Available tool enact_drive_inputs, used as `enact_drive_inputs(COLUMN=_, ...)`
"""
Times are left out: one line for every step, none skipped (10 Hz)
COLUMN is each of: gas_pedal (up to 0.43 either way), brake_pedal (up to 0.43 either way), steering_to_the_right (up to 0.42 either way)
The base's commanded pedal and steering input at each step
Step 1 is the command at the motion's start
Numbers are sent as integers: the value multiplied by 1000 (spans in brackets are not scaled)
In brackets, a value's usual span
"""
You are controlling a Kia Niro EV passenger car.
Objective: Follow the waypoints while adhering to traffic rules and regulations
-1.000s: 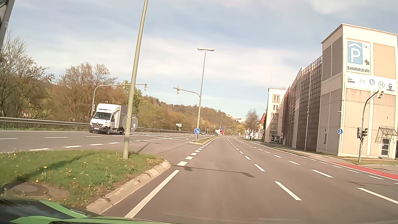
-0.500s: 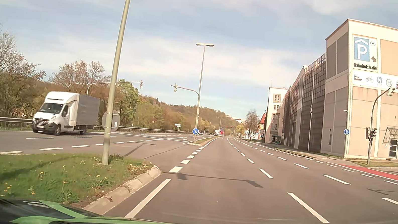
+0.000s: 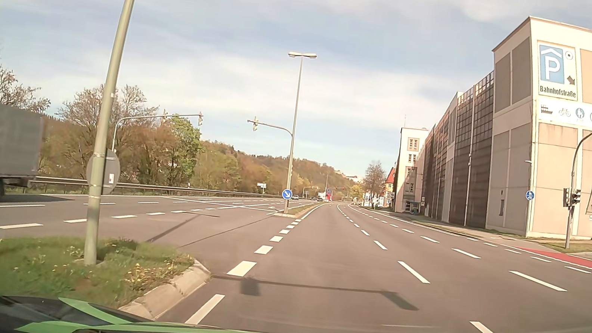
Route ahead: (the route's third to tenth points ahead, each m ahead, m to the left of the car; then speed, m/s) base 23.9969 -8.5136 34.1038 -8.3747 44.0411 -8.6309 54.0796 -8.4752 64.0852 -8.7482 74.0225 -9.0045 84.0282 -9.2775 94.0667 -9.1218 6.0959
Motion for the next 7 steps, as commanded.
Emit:
enact_drive_inputs(gas_pedal=358, brake_pedal=0, steering_to_the_right=1)
enact_drive_inputs(gas_pedal=358, brake_pedal=0, steering_to_the_right=1)
enact_drive_inputs(gas_pedal=358, brake_pedal=0, steering_to_the_right=1)
enact_drive_inputs(gas_pedal=358, brake_pedal=0, steering_to_the_right=1)
enact_drive_inputs(gas_pedal=311, brake_pedal=0, steering_to_the_right=1)
enact_drive_inputs(gas_pedal=287, brake_pedal=0, steering_to_the_right=1)
enact_drive_inputs(gas_pedal=287, brake_pedal=0, steering_to_the_right=1)
